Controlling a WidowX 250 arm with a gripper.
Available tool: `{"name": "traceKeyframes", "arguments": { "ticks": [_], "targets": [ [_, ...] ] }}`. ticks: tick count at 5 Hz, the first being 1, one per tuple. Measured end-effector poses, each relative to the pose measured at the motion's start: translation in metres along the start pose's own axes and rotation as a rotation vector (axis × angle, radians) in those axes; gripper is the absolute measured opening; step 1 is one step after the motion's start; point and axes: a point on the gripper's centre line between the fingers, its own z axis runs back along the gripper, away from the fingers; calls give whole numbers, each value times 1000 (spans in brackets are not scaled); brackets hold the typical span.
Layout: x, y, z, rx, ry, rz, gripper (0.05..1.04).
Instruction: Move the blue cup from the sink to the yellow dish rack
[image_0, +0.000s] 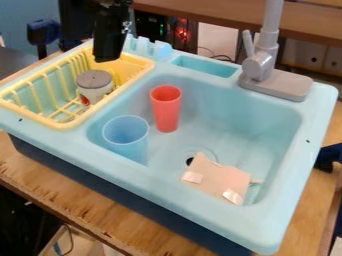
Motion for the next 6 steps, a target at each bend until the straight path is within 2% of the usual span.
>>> {"name": "traceKeyframes", "arguments": {
  "ticks": [1, 2, 4, 5, 6],
  "targets": [
    [1, -2, -8, -13, 24, -5, 1000],
    [-10, -15, -20, -65, 33, -66, 1000],
    [-35, -34, -29, -119, 18, -163, 1000],
    [-36, -40, -36, -120, 30, -191, 1000],
    [-32, -48, -39, -145, 4, -221, 1000]
  ]
}}
